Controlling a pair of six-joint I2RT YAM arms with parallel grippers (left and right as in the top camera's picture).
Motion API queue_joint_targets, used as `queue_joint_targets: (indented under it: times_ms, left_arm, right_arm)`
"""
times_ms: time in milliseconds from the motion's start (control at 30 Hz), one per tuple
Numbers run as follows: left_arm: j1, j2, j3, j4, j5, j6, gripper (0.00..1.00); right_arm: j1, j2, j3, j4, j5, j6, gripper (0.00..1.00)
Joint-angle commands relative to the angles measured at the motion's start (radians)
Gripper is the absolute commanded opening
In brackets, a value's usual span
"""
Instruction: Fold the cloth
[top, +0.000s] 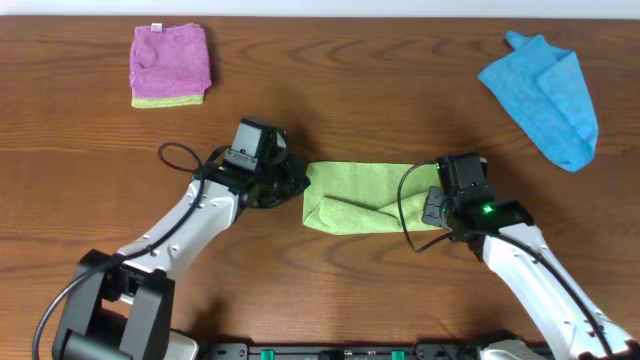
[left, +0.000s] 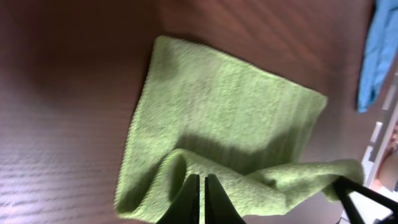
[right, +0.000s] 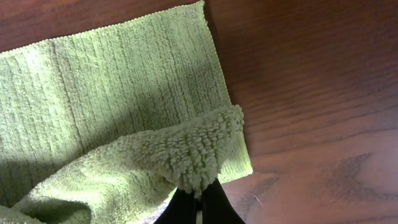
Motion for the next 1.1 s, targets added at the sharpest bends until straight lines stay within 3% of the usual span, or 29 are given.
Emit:
queue_joint_targets:
  times_ms: [0, 100, 167, 233, 467, 867, 1067]
  left_arm:
    - [0.034, -0.011, -0.002, -0.056, 0.008, 0.003, 0.12]
    - [0.060, -0.011, -0.002, -0.108, 0.071, 0.003, 0.32]
    - [0.065, -0.011, -0.002, -0.130, 0.090, -0.008, 0.53]
    - [0.064, -0.009, -0.004, -0.143, 0.086, -0.023, 0.66]
    - [0.035, -0.002, -0.009, -0.113, 0.113, -0.089, 0.69]
    - [0.002, 0.000, -0.158, 0.175, 0.190, -0.216, 0.67]
    - [-0.032, 0.001, -0.168, 0.214, 0.174, -0.237, 0.68]
  right_arm:
    - [-0.006, 0.001, -0.002, -0.007, 0.019, -0.014, 0.01]
    - [-0.006, 0.001, -0.002, -0.013, 0.008, -0.014, 0.01]
    - [-0.006, 0.001, -0.002, -0.018, 0.005, -0.014, 0.01]
    - [-0.006, 0.001, -0.002, -0.021, 0.005, -0.014, 0.01]
    - [-0.006, 0.001, -0.002, -0.033, 0.005, -0.018, 0.01]
    - [-0.006, 0.001, -0.002, -0.038, 0.004, -0.025, 0.01]
    - [-0.006, 0.001, -0.002, -0.038, -0.002, -0.025, 0.01]
